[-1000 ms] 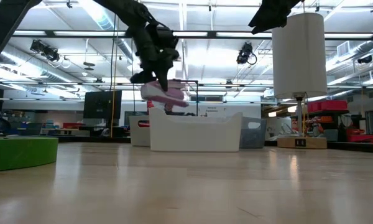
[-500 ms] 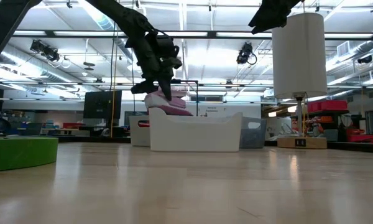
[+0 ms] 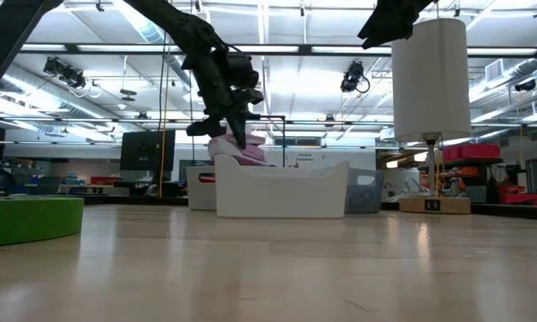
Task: Pick and place Stapler, Stapler remover, tape
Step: Put the pink stapler into the gray bin
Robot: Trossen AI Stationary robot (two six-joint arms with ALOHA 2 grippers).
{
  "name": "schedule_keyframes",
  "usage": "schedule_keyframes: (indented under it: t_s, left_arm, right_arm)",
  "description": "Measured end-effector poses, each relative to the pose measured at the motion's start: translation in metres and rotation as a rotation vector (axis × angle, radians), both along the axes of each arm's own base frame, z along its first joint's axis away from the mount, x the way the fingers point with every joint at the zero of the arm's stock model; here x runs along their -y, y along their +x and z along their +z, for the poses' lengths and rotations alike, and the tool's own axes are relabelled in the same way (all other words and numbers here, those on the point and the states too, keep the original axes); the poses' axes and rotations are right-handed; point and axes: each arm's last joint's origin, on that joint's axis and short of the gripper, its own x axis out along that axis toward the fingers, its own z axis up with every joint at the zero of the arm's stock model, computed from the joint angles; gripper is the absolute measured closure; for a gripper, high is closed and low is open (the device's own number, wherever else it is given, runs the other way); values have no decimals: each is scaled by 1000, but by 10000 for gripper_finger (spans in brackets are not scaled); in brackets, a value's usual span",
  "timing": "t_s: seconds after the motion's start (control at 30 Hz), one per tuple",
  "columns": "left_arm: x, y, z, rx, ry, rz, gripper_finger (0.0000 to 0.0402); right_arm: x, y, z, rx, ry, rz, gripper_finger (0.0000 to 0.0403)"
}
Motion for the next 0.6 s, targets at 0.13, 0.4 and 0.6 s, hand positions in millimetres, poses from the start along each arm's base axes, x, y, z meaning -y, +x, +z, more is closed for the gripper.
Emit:
schedule_keyframes:
  t_s: [0.13, 0.4, 0.6]
  left_arm:
    - [3, 6, -8, -26, 4, -3, 245]
    - [4, 13, -12, -11, 17, 6, 232]
    - [4, 10, -13, -44, -19, 124, 213]
  right_arm:
    - [0, 0, 0, 0, 2, -1, 158]
    - [0, 0, 0, -3, 4, -1, 158]
    - [0, 0, -1, -8, 6, -1, 158]
